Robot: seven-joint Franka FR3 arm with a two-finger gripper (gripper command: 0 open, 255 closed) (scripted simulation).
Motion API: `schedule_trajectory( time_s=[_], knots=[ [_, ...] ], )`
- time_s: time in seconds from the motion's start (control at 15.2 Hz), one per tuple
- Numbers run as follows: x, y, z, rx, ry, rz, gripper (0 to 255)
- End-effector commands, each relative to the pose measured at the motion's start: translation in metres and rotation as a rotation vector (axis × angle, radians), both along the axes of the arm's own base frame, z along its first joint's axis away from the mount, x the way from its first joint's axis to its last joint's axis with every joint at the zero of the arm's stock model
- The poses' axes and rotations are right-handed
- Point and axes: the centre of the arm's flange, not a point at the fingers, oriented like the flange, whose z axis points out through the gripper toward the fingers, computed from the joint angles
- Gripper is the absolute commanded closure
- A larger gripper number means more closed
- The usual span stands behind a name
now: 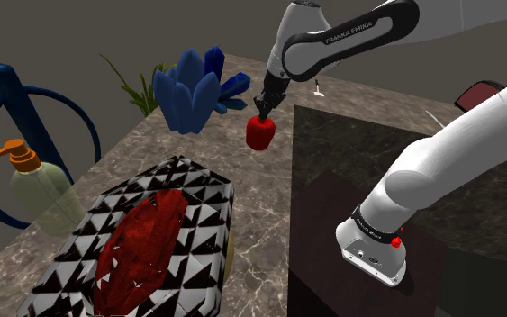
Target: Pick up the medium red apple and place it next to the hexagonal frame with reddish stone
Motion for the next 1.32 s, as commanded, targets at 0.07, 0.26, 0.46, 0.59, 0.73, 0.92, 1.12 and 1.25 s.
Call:
schedule_trajectory(
  time_s=[0.07,0.26,0.46,0.59,0.73,0.92,1.12,1.25],
  knots=[
    [0.000,0.000,0.000,0.000,0.000,0.000,255],
    [0.000,0.000,0.016,0.000,0.000,0.000,255],
    [0.000,0.000,0.032,0.000,0.000,0.000,255],
    [0.000,0.000,0.042,0.000,0.000,0.000,255],
    [0.000,0.000,0.053,0.000,0.000,0.000,255],
    [0.000,0.000,0.069,0.000,0.000,0.000,255],
    [0.000,0.000,0.084,0.000,0.000,0.000,255],
    [0.000,0.000,0.095,0.000,0.000,0.000,255]
  ],
)
